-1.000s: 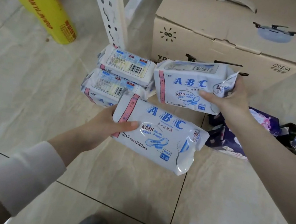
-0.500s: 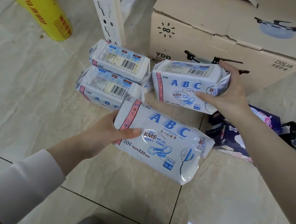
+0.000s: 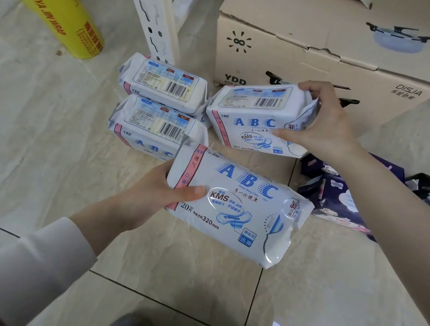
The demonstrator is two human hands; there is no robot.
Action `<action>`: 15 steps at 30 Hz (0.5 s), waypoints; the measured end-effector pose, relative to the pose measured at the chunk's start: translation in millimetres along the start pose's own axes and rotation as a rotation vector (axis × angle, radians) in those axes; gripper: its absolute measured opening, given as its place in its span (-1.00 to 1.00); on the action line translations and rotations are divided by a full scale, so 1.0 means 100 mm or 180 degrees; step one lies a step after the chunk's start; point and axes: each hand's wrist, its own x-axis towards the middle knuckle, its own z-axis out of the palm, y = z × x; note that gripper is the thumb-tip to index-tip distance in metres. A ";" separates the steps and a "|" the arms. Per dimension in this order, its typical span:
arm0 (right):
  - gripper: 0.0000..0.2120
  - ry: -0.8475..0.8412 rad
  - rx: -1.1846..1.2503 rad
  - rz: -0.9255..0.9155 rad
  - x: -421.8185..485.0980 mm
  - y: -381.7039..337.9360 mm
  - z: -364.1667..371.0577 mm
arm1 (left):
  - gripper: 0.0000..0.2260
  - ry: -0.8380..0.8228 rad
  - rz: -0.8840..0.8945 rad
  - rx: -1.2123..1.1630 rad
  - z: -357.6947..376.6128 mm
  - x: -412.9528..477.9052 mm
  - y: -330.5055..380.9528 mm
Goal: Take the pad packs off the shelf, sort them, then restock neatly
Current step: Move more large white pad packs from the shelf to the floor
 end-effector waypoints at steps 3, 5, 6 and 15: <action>-0.23 -0.0030 -0.0023 0.0048 -0.02 0.02 0.02 | -0.56 -0.0012 0.0019 0.0002 0.01 0.00 0.01; -0.22 -0.0083 -0.0049 0.0065 -0.03 0.07 0.01 | -0.59 -0.0028 0.0021 -0.0003 0.02 0.00 0.01; -0.22 -0.0121 -0.0077 0.0080 -0.04 0.09 0.01 | -0.59 -0.0040 0.0029 -0.0001 0.02 0.00 0.01; -0.19 -0.0275 -0.0931 0.0195 -0.06 0.25 0.02 | -0.44 -0.0074 0.0123 -0.0054 0.07 0.02 0.04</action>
